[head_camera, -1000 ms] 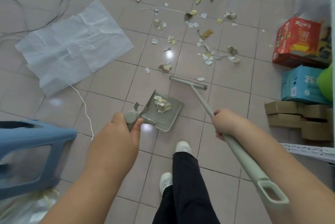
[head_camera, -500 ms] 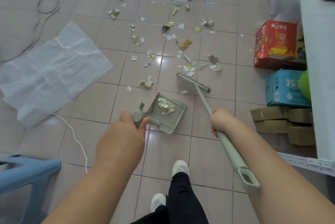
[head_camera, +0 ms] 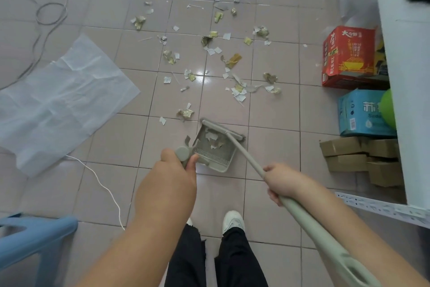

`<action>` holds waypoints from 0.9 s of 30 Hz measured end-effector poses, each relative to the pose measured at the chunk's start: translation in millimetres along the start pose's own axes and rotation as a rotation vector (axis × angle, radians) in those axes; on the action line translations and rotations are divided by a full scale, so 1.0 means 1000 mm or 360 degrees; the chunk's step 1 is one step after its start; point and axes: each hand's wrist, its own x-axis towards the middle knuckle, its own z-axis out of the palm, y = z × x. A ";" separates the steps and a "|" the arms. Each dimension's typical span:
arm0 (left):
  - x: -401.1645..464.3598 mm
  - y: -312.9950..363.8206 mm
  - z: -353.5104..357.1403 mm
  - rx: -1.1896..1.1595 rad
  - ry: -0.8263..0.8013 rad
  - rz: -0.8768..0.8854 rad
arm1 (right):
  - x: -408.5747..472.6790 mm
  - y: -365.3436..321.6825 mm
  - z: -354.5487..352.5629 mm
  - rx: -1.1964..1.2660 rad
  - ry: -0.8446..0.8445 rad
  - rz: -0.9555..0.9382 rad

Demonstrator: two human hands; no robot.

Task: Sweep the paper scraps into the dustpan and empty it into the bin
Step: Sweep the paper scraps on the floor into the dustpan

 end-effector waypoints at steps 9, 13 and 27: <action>0.005 0.001 -0.003 0.0009 -0.0039 -0.0004 | -0.013 -0.010 -0.007 0.0193 0.0153 -0.0024; 0.010 -0.016 -0.020 -0.0104 0.0065 -0.0078 | 0.010 -0.044 -0.006 0.0162 0.0220 -0.0064; 0.039 -0.137 -0.068 -0.0167 0.0204 -0.0331 | 0.063 -0.151 0.072 -0.0187 0.0111 -0.0153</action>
